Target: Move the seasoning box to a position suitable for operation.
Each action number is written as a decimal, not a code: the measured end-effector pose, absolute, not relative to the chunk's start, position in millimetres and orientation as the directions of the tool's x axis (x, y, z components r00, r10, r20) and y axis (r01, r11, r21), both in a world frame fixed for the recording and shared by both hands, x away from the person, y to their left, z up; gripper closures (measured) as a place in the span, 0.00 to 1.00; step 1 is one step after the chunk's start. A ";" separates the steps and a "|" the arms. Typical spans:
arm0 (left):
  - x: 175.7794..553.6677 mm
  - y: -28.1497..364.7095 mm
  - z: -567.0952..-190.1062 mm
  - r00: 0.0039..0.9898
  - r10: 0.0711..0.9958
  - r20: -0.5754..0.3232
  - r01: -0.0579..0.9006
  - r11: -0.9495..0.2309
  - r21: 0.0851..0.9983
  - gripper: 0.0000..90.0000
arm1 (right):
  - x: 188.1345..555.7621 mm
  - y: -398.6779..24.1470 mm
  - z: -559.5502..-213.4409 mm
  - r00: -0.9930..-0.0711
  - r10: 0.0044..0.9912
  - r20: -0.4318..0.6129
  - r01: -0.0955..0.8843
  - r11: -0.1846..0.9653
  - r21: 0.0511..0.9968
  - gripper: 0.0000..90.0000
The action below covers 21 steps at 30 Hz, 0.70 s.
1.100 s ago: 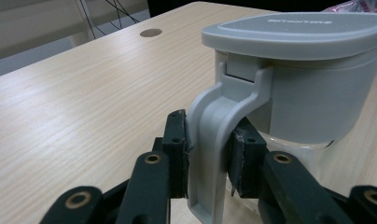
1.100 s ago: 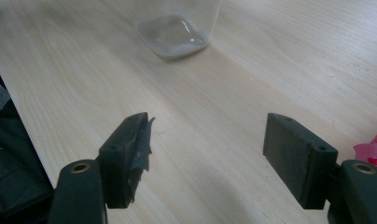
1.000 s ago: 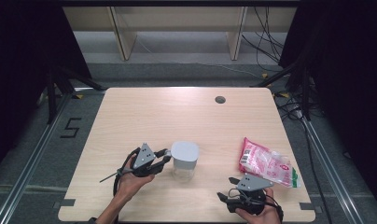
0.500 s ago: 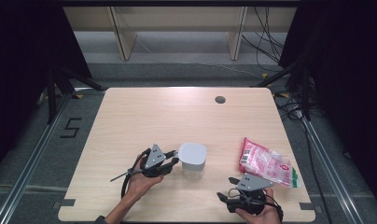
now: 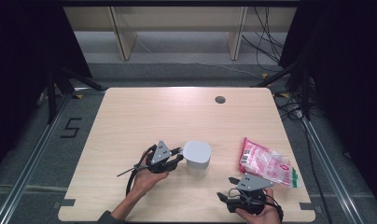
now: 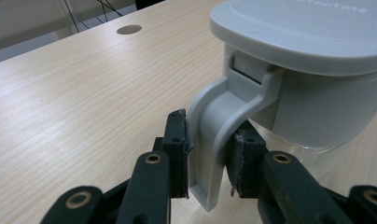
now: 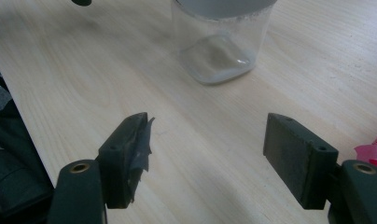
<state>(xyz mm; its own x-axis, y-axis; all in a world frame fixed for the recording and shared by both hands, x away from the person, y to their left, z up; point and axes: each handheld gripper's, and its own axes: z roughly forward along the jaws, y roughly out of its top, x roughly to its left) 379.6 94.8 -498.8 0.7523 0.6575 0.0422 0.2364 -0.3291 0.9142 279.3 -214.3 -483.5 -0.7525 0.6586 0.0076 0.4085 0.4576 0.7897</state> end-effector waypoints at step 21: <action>359.2 113.5 -499.2 0.763 0.646 -0.018 0.274 -0.298 0.915 0.77 | 279.8 -214.5 -483.7 -0.757 0.653 0.023 0.416 0.453 0.789 0.36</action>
